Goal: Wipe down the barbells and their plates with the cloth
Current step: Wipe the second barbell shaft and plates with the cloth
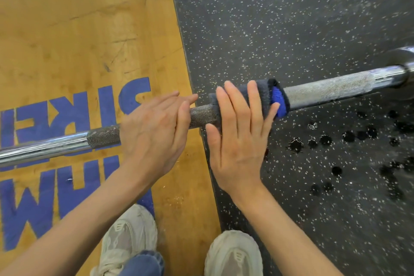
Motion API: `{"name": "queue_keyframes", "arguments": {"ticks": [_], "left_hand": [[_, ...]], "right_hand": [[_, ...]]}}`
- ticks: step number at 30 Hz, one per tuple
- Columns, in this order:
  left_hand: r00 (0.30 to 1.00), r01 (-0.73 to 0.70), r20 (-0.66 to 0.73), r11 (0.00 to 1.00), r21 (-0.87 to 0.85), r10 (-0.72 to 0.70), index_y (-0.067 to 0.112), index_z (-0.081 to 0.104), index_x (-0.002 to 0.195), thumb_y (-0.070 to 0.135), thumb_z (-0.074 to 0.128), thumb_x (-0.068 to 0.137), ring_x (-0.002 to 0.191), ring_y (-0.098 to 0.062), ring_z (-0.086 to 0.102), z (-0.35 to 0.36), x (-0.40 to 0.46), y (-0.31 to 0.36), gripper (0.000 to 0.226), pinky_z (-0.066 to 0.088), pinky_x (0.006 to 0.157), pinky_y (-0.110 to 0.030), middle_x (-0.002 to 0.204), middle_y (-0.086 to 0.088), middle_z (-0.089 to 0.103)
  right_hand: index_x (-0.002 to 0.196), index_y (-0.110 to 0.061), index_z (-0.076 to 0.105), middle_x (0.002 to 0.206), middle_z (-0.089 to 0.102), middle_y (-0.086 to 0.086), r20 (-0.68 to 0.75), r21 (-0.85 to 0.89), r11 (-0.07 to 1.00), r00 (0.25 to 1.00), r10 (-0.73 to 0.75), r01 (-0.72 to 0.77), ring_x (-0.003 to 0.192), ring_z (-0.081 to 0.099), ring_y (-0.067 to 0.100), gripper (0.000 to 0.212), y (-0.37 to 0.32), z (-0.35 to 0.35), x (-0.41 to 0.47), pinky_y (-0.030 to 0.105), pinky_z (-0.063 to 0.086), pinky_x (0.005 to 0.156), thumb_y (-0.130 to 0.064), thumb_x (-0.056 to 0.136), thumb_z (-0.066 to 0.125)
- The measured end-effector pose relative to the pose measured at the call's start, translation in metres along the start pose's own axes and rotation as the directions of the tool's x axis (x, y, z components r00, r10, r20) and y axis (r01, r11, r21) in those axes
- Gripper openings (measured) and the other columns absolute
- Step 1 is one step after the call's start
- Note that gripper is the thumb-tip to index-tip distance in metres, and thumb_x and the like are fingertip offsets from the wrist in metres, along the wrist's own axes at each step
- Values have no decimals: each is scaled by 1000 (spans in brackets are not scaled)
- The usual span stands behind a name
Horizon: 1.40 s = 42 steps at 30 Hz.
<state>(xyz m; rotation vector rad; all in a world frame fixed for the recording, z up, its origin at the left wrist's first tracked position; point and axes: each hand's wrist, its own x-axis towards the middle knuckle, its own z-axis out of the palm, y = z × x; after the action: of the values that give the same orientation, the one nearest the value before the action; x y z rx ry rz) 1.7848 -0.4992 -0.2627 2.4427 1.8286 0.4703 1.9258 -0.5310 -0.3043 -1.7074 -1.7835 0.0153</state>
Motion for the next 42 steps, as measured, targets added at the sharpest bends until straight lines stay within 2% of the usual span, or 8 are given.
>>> {"name": "queue_keyframes", "arguments": {"ticks": [3, 7, 13, 22, 26, 31, 35, 42], "left_hand": [[1000, -13, -12, 1000, -10, 13, 19, 73, 120, 26, 29, 109, 122, -16, 63, -1, -2, -1, 46, 40, 81, -27, 114, 4, 74], [999, -19, -37, 999, -34, 17, 19, 69, 127, 29, 26, 110, 129, -15, 57, 2, -4, -2, 48, 41, 91, -28, 128, 6, 69], [989, -147, -6, 984, 99, 148, 14, 52, 146, 29, 27, 109, 148, -22, 35, 0, -16, -2, 46, 23, 122, -42, 153, 0, 47], [990, -138, 39, 972, 191, 133, 11, 36, 155, 39, 36, 104, 152, -22, 23, -1, -26, 4, 58, 17, 119, -35, 164, -2, 29], [989, -144, 57, 972, 188, 136, 11, 33, 156, 42, 33, 105, 153, -23, 22, -2, -25, 4, 60, 18, 120, -37, 165, -1, 27], [987, -154, 68, 977, 147, 146, 10, 32, 157, 42, 34, 105, 153, -24, 21, -3, -24, 1, 61, 17, 121, -38, 165, -2, 26], [985, -169, 65, 977, 130, 162, 9, 34, 156, 42, 35, 105, 153, -24, 21, -3, -23, 1, 61, 14, 122, -37, 164, -4, 28], [982, -176, 71, 984, 23, 174, 7, 37, 154, 38, 40, 102, 153, -25, 23, -5, -25, -2, 60, 18, 121, -39, 163, -6, 32]], "right_hand": [[142, -12, 53, 144, 57, 7, 71, -137, 976, 984, -163, 172, 142, 37, 27, 49, 38, -18, 13, 44, -1, 126, -36, 110, 24], [130, -10, 63, 132, 64, 4, 43, -85, 992, 994, 100, -96, 139, 44, 29, 51, 15, -25, 25, 49, 6, 125, -35, 110, 23], [118, -10, 67, 112, 67, 4, 166, -140, 982, 981, -101, 125, 120, 56, 29, 46, 29, -35, 29, 47, 17, 124, -29, 109, 26], [108, -15, 66, 101, 65, 0, 262, -198, 969, 961, -91, 146, 107, 58, 25, 44, 22, -43, 36, 46, 24, 122, -26, 109, 23], [100, -15, 66, 96, 64, -1, 170, -262, 962, 978, 122, -75, 104, 55, 23, 43, 9, -42, 40, 49, 20, 123, -24, 107, 25], [78, -19, 51, 73, 53, 0, 333, -288, 939, 939, -88, 190, 73, 47, 24, 43, 11, -39, 56, 49, 29, 120, -22, 107, 19], [95, -16, 66, 94, 65, 0, 243, -270, 958, 956, 165, -97, 99, 56, 25, 44, 12, -49, 49, 48, 18, 124, -21, 104, 23], [140, -9, 56, 142, 57, 5, 305, -218, 957, 945, -122, 193, 140, 43, 25, 49, 4, -47, 16, 44, 12, 126, -28, 110, 22]]}}
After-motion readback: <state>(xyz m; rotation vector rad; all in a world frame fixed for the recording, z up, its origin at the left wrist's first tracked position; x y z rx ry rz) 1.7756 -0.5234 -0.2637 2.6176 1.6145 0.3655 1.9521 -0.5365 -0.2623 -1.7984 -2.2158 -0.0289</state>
